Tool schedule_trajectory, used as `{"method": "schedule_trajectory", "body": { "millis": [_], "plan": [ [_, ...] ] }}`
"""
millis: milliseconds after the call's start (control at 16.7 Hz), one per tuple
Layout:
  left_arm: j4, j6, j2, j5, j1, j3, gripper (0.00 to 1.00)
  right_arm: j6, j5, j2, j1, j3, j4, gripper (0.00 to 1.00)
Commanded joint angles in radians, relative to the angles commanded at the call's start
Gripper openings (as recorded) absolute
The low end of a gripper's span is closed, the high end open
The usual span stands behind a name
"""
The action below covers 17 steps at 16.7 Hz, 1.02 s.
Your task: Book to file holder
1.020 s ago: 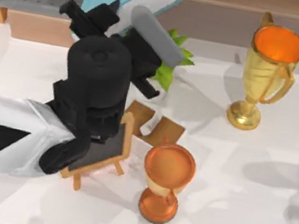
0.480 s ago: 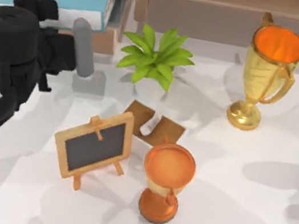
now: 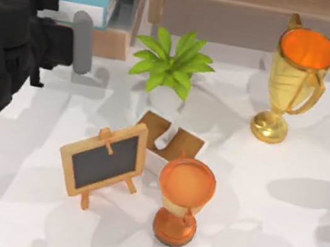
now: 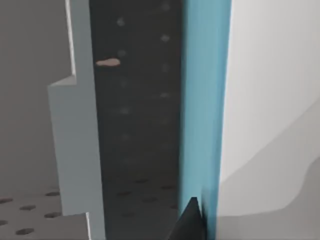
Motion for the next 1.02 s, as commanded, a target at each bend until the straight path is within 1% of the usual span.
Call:
{"method": "schedule_trajectory", "body": {
  "millis": [180, 540, 780, 1020],
  "plan": [
    [0.002, 0.0, 0.005, -0.001, 0.001, 0.011, 0.0, 0.0, 0.0, 0.0, 0.0, 0.0, 0.0, 1.0],
    [-0.009, 0.004, 0.101, 0.016, 0.016, 0.113, 0.0, 0.0, 0.0, 0.0, 0.0, 0.0, 0.0, 1.0],
    [-0.01, 0.005, 0.106, 0.017, 0.016, 0.117, 0.0, 0.0, 0.0, 0.0, 0.0, 0.0, 0.0, 1.0],
    [-0.01, 0.005, 0.106, 0.017, 0.016, 0.117, 0.3, 0.0, 0.0, 0.0, 0.0, 0.0, 0.0, 1.0]
  ]
}}
